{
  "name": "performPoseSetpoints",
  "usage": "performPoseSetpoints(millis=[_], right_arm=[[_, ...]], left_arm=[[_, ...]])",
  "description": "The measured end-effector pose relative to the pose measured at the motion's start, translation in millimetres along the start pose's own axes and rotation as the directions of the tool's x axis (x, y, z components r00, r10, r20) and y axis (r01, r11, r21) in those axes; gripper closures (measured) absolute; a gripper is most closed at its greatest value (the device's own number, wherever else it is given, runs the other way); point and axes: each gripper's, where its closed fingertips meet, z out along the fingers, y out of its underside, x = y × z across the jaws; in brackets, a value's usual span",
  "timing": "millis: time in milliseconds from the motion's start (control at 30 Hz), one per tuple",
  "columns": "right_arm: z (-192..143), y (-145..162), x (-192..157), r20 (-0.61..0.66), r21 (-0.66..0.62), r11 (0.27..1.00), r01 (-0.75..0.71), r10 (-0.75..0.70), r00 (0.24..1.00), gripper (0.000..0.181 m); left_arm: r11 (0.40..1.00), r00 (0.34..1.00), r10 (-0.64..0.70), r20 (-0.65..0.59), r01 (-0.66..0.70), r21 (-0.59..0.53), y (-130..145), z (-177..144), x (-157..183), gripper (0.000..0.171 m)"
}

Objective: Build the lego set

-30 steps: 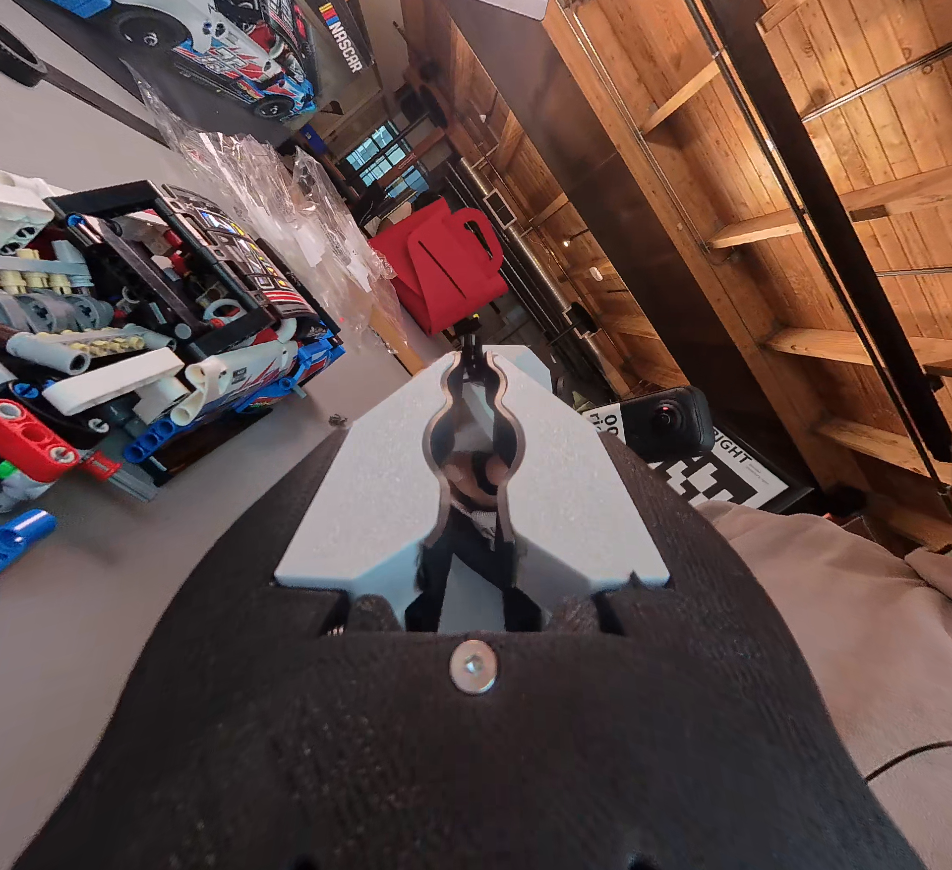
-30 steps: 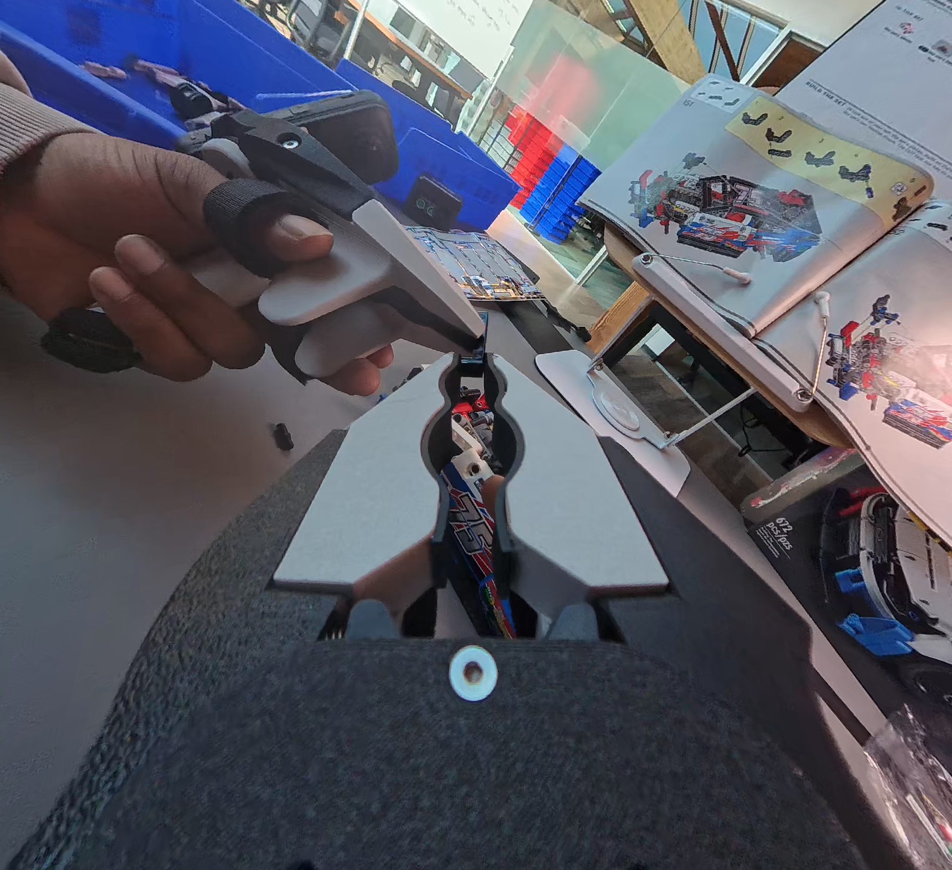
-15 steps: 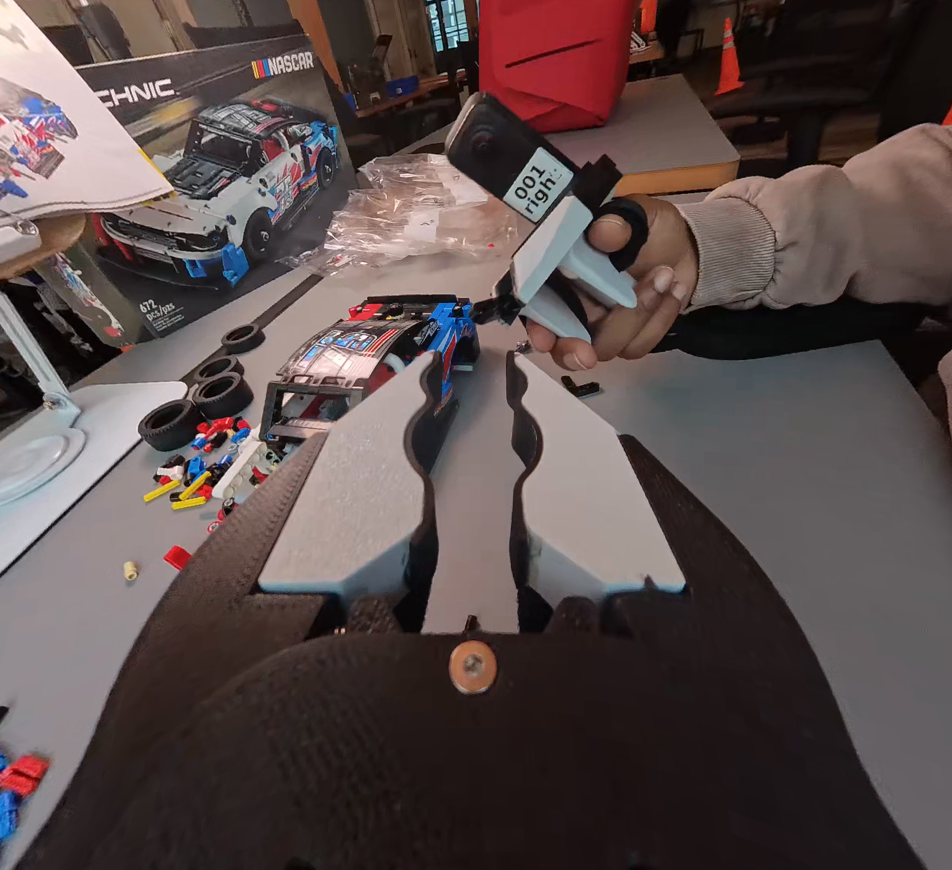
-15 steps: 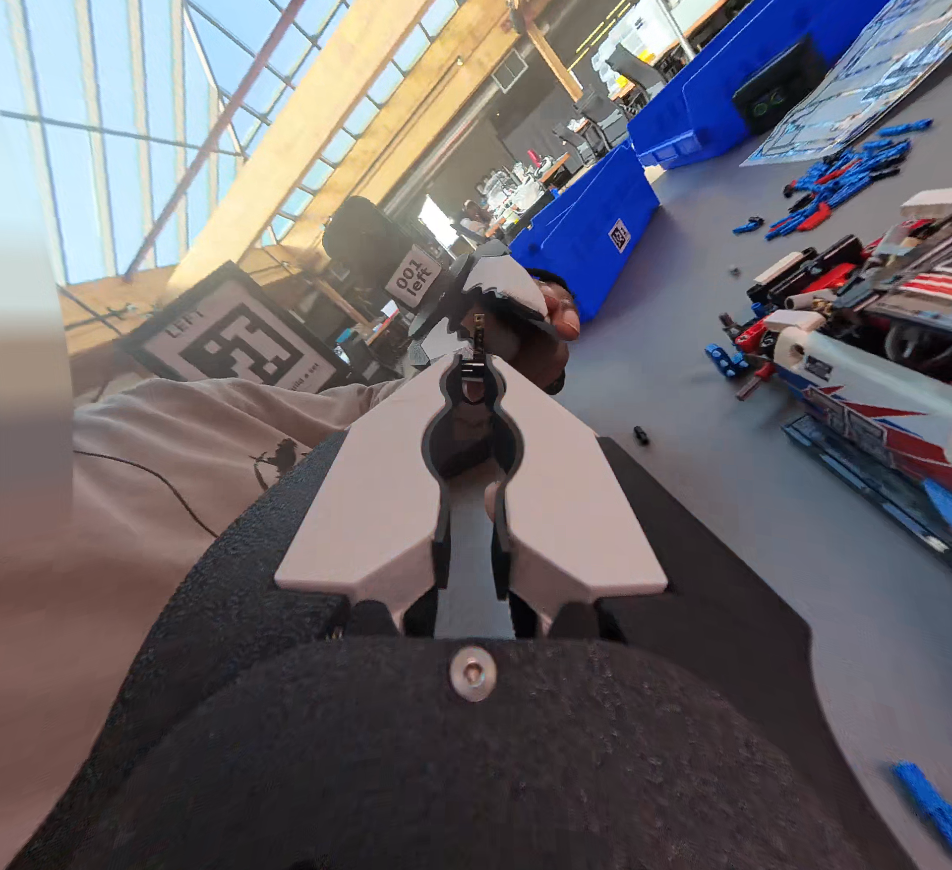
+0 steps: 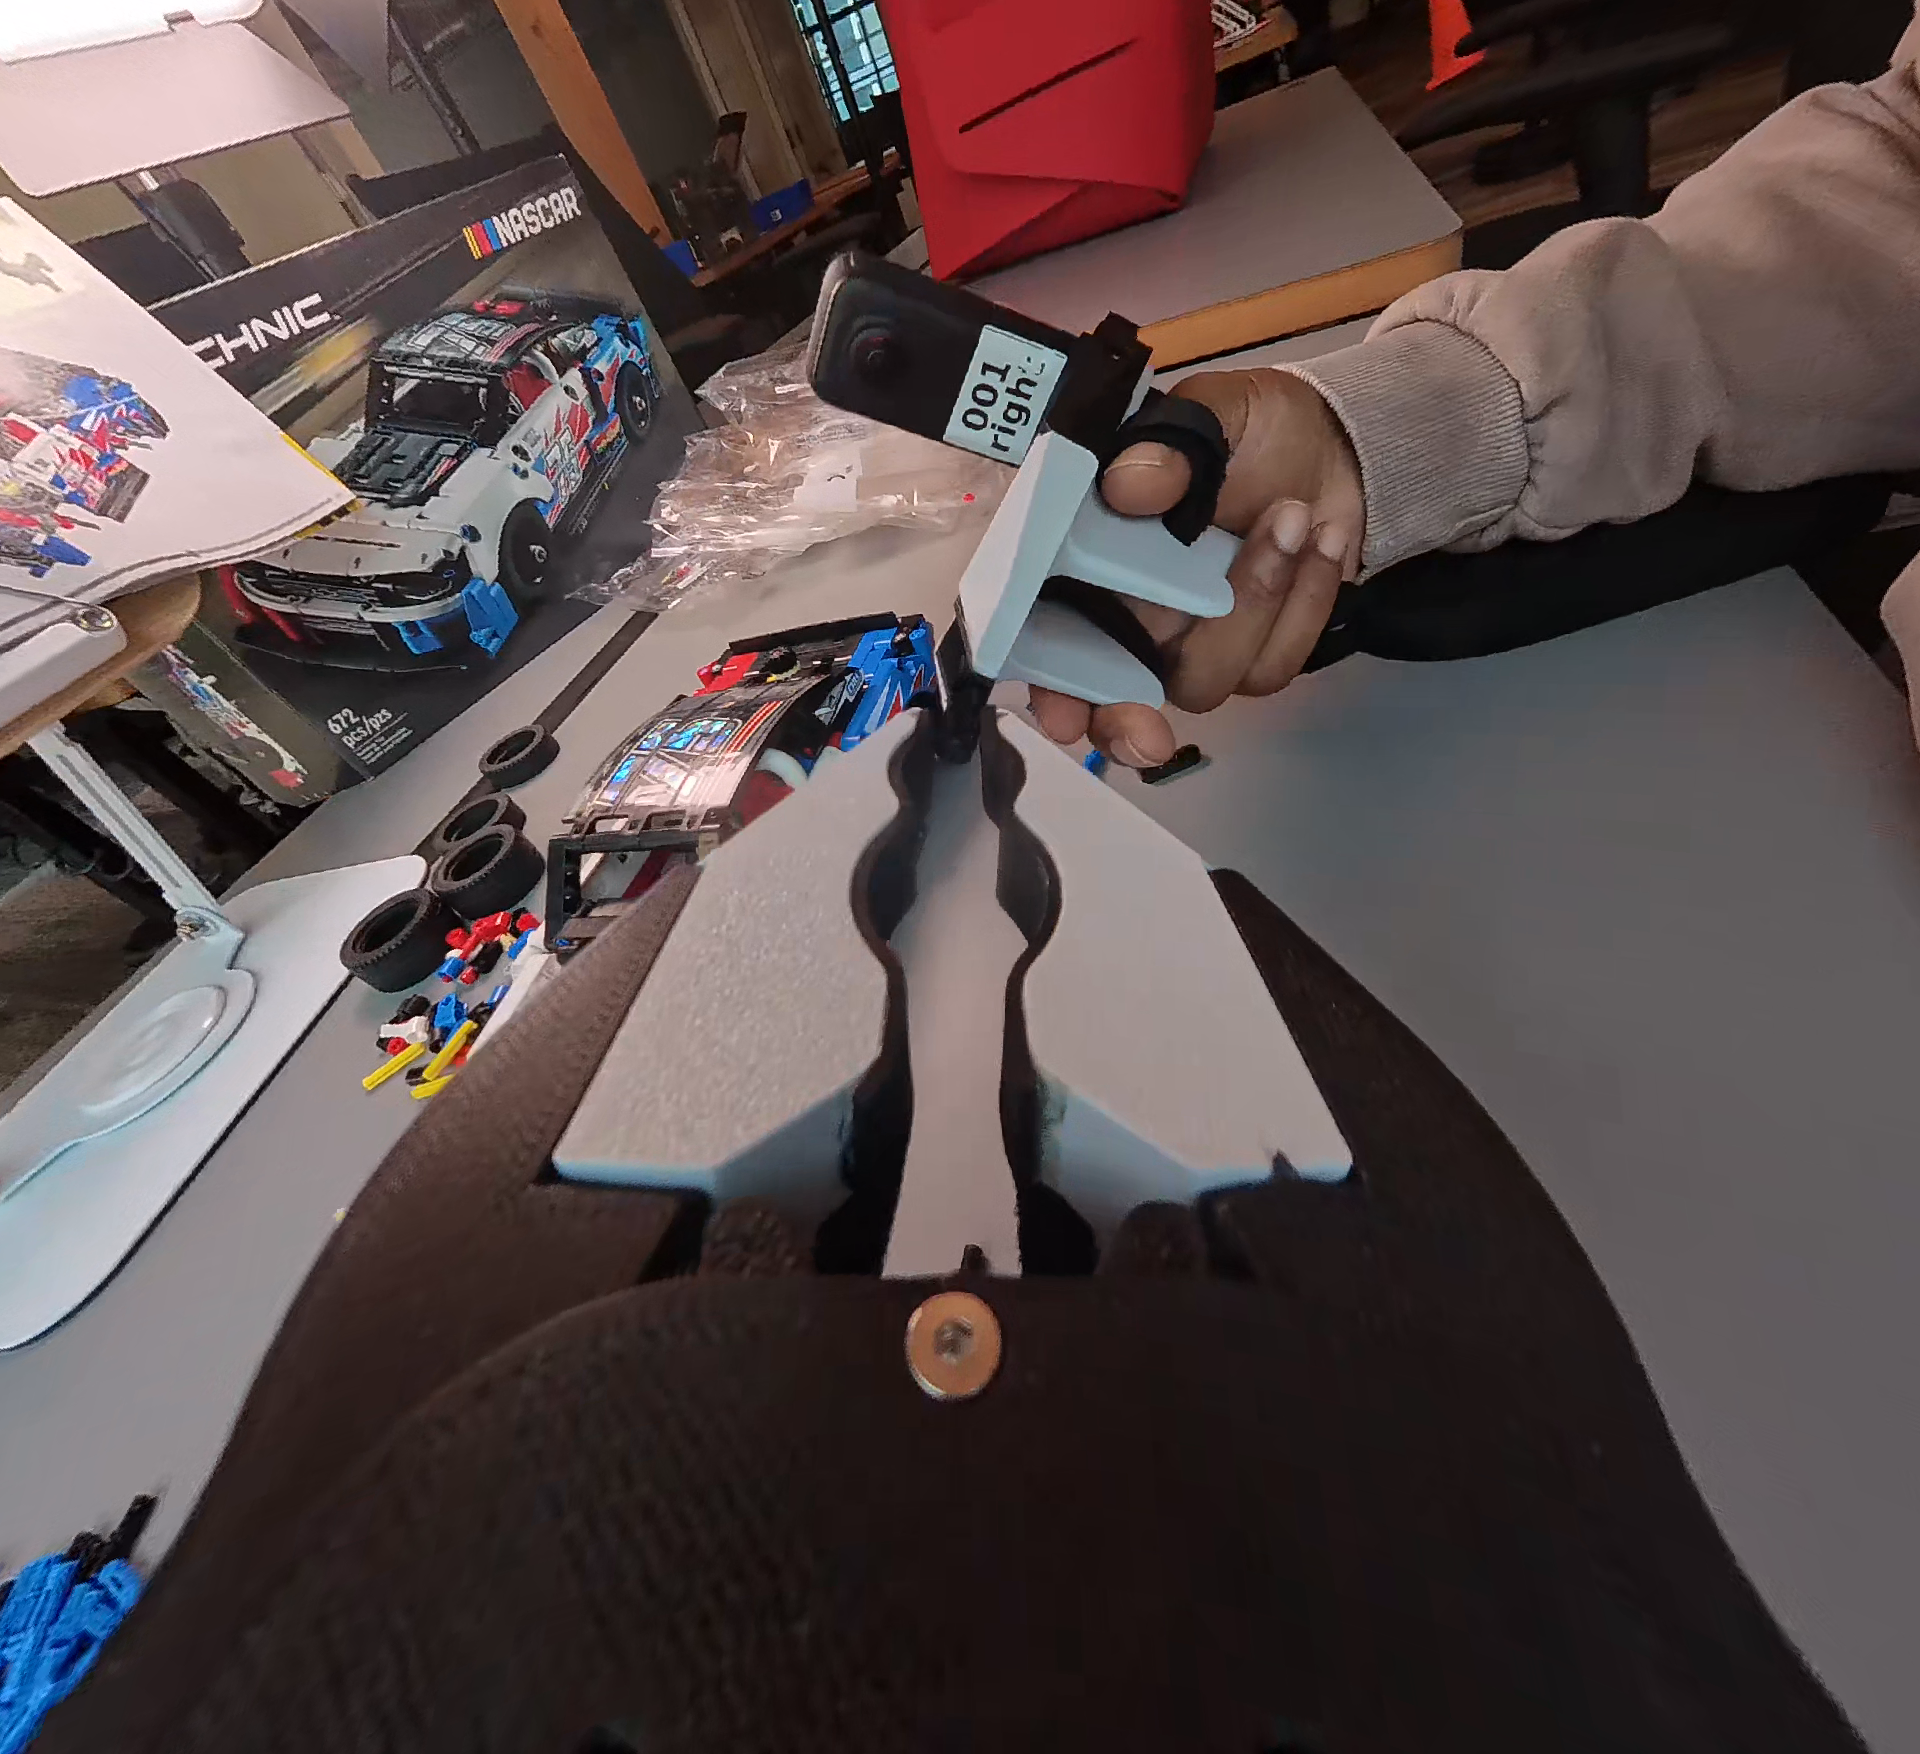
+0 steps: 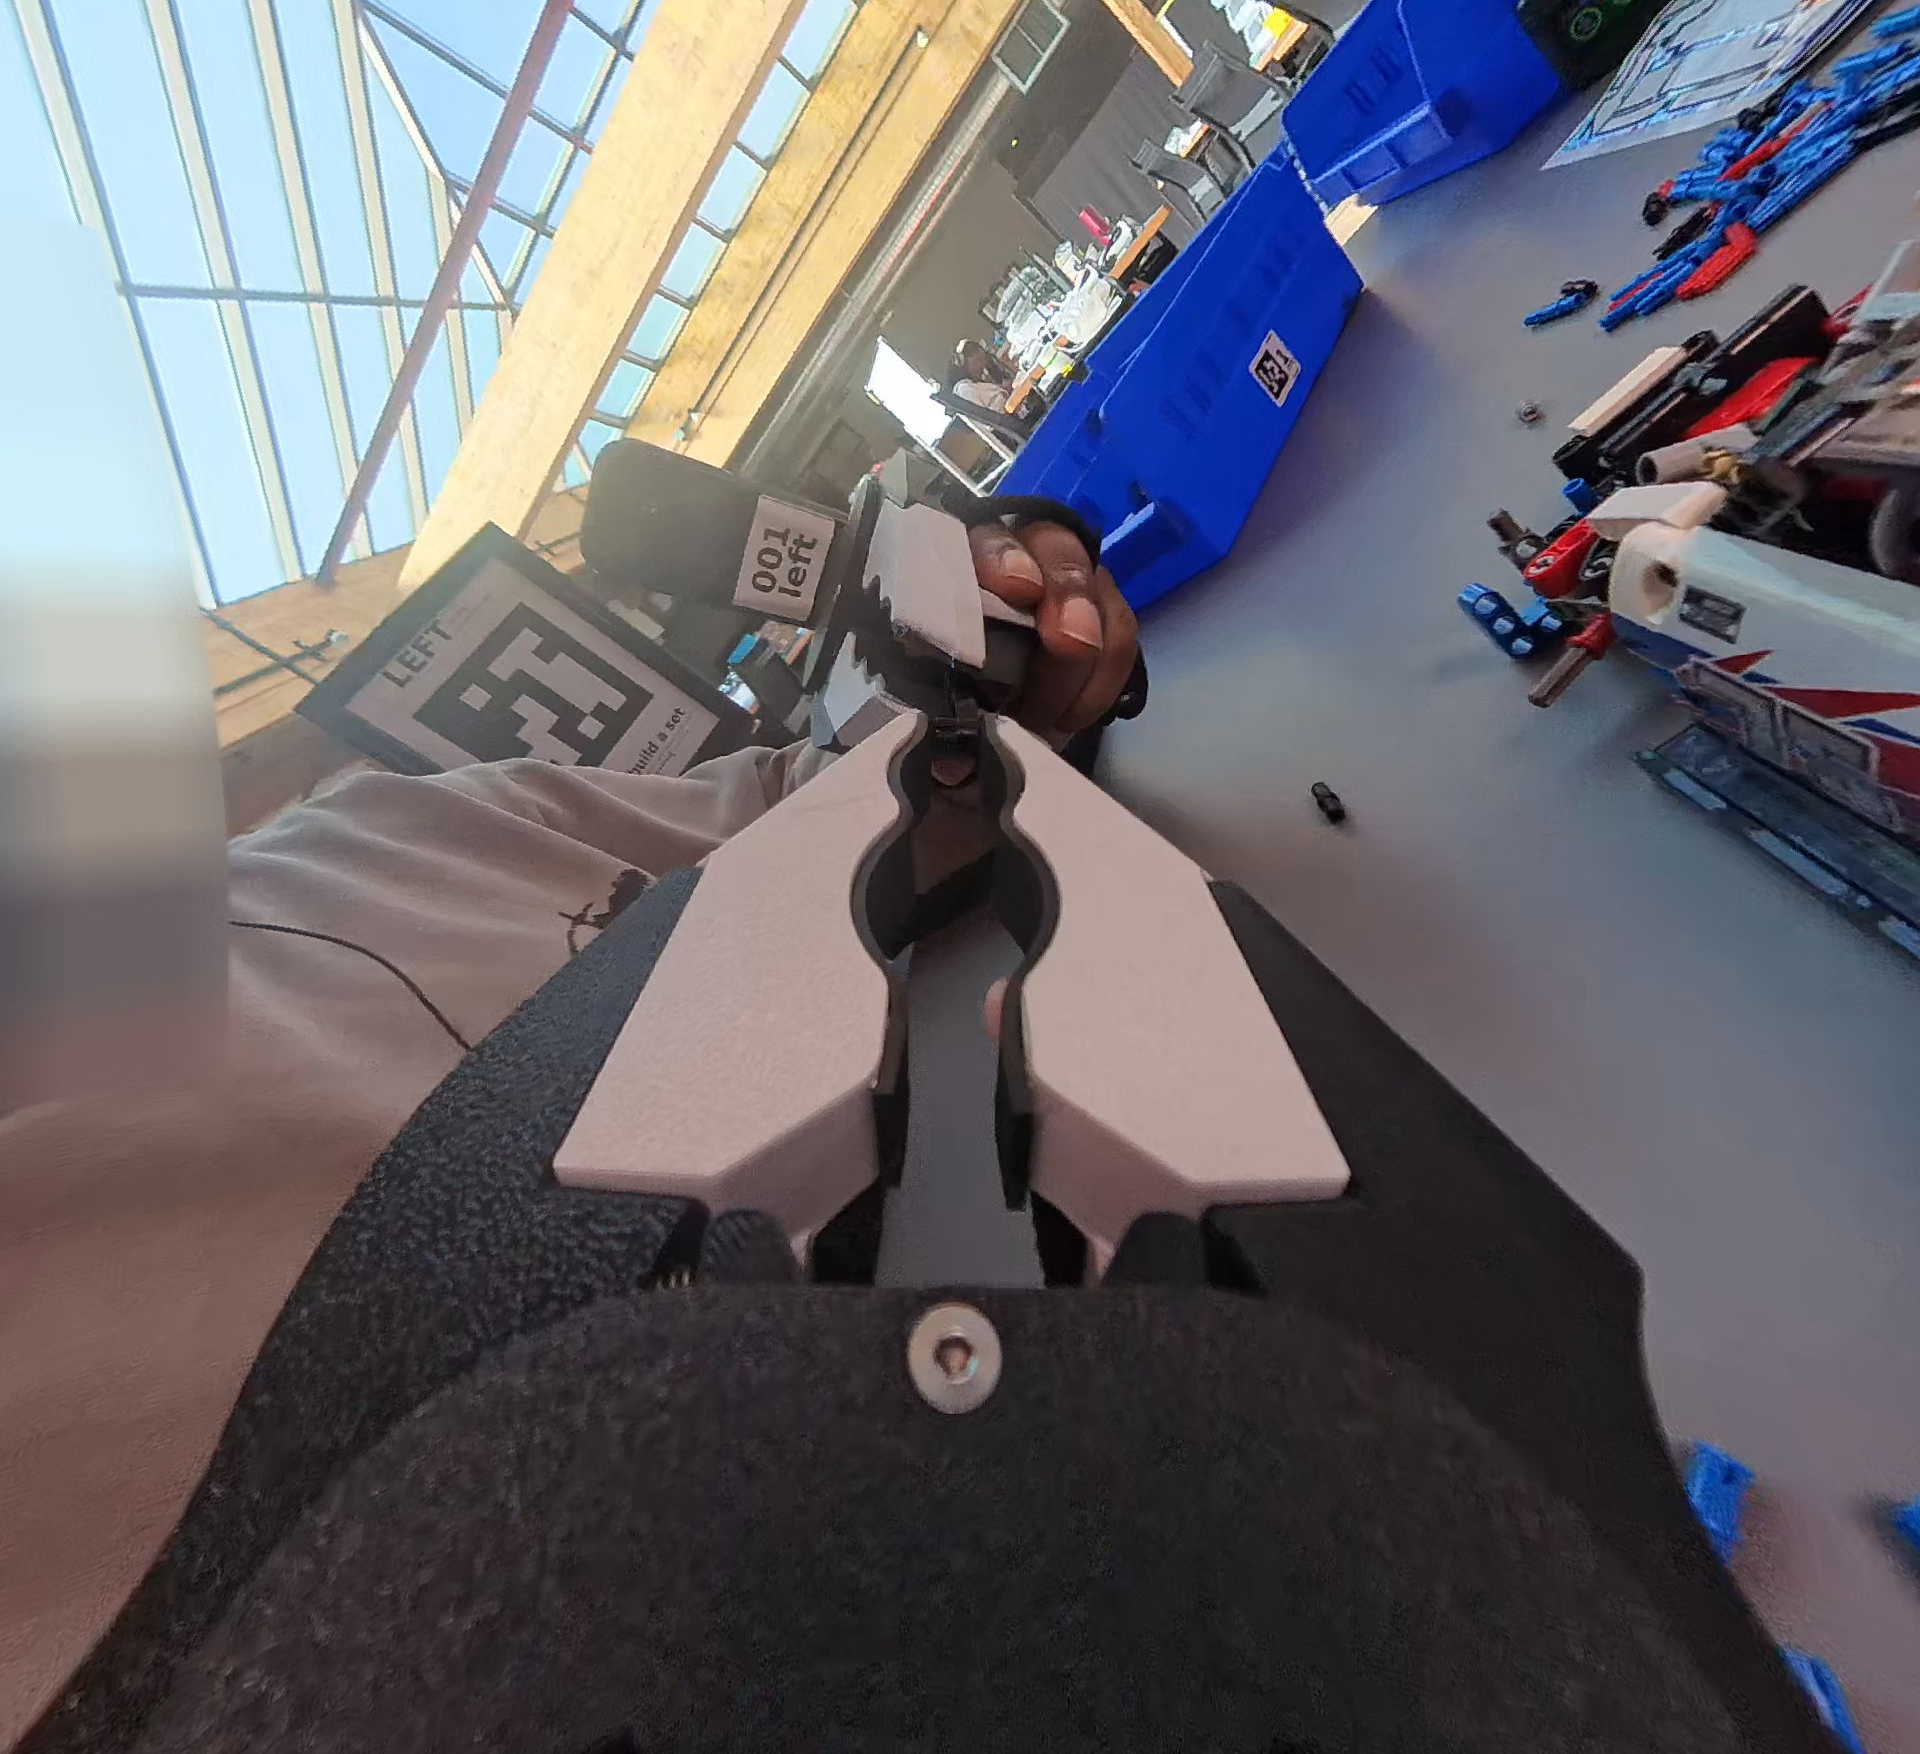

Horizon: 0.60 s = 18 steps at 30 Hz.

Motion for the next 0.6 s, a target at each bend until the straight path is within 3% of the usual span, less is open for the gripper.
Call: performPoseSetpoints(millis=[133, 233, 300, 433, 600], right_arm=[[-4.3, -9.2, 4.6, -0.141, -0.006, 0.957, 0.289, -0.287, 0.948, 0.167], [-6.0, -15.4, 0.9, -0.247, -0.058, 0.819, 0.571, -0.566, 0.787, 0.164], [-5.1, -11.0, -0.8, -0.261, -0.129, 0.718, 0.684, -0.69, 0.675, 0.165], [-4.4, 0.0, 5.5, -0.257, -0.251, 0.592, 0.766, -0.804, 0.536, 0.171], [-6.1, 6.9, 12.0, -0.235, -0.294, 0.582, 0.758, -0.813, 0.533, 0.175]], left_arm=[[0.987, 0.987, -0.156, -0.045, 0.157, 0.023, 1.0, -0.3, -1.8, 0.165], [0.957, 0.953, -0.281, -0.111, 0.286, 0.038, 1.4, 0.0, 0.5, 0.165], [0.935, 0.929, -0.343, -0.138, 0.352, 0.043, 2.3, 0.3, 0.2, 0.165], [0.91, 0.896, -0.401, -0.19, 0.414, 0.034, 5.6, 1.2, 3.7, 0.165], [0.906, 0.888, -0.412, -0.203, 0.423, 0.008, 12.9, 3.5, 6.4, 0.165]])
